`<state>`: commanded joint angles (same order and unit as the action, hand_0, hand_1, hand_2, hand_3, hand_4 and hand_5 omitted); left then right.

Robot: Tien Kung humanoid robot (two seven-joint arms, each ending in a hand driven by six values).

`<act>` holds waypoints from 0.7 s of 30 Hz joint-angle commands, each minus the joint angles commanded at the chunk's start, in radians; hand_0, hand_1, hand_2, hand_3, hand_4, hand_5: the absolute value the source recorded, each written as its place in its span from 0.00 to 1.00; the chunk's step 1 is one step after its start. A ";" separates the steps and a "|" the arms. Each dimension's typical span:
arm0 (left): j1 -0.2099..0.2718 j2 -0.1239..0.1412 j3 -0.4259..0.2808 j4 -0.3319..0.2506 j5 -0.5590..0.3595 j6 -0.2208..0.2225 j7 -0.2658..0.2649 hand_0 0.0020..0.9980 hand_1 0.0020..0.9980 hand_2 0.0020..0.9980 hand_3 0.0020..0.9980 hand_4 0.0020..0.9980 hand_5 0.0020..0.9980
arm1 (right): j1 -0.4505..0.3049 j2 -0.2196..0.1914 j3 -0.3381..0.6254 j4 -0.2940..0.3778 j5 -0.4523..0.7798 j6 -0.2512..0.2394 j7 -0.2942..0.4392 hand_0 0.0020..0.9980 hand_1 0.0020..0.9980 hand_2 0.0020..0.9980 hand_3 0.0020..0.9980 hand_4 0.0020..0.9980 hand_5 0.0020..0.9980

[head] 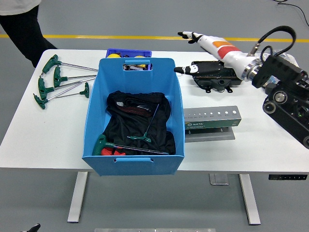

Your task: Lift tool from toolbox,place it in box,lift tool from toolbox,place it in box

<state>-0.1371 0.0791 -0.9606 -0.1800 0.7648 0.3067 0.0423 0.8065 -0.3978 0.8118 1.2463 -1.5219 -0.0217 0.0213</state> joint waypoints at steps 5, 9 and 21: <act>0.003 -0.003 0.002 0.000 -0.005 0.002 -0.001 0.72 0.72 0.75 0.64 0.63 0.52 | -0.086 -0.047 0.107 0.019 0.202 -0.007 0.020 0.92 0.89 0.92 0.93 1.00 0.82; 0.004 -0.005 0.013 0.000 -0.013 0.003 -0.002 0.72 0.72 0.75 0.64 0.63 0.52 | -0.169 -0.066 0.177 0.050 0.364 -0.049 0.033 0.92 0.88 0.91 0.92 1.00 0.83; 0.001 -0.008 0.041 0.000 -0.047 0.006 -0.009 0.72 0.72 0.75 0.64 0.63 0.52 | -0.485 -0.038 0.403 0.128 0.852 -0.039 0.019 0.92 0.88 0.90 0.92 1.00 0.87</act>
<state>-0.1365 0.0707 -0.9191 -0.1800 0.7175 0.3129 0.0333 0.3217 -0.4363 1.2145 1.3748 -0.6696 -0.0609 0.0407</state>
